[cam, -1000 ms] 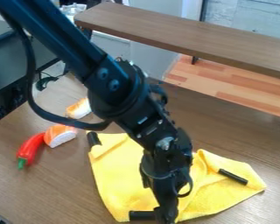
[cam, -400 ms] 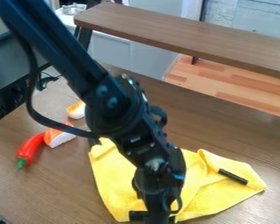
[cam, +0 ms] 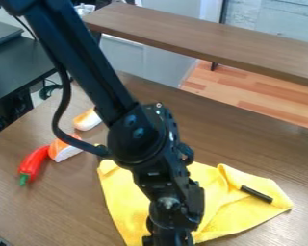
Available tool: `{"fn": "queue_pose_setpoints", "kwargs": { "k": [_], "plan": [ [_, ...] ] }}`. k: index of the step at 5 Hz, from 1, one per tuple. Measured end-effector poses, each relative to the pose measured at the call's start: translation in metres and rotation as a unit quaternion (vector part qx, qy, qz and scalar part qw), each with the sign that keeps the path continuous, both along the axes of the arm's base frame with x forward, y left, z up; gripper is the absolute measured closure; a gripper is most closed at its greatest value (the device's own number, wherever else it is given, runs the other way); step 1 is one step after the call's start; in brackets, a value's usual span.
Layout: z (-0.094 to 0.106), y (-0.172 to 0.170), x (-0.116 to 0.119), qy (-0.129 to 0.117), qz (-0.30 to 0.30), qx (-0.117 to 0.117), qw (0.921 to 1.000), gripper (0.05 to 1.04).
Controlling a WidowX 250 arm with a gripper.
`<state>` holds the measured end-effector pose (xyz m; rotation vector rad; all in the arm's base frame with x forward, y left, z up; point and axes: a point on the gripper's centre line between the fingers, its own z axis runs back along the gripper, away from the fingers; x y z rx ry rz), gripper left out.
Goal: Unfold the cloth from bottom left to top right
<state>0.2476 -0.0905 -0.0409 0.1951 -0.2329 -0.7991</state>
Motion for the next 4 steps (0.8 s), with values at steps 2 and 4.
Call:
{"fn": "queue_pose_setpoints", "kwargs": {
  "k": [2, 4],
  "plan": [
    [0.016, 0.0, -0.011, 0.015, -0.002, -0.023, 0.9996, 1.026],
    [0.088, 0.039, 0.016, 0.011, 0.076, -0.095, 0.9925, 1.029]
  ]
}}
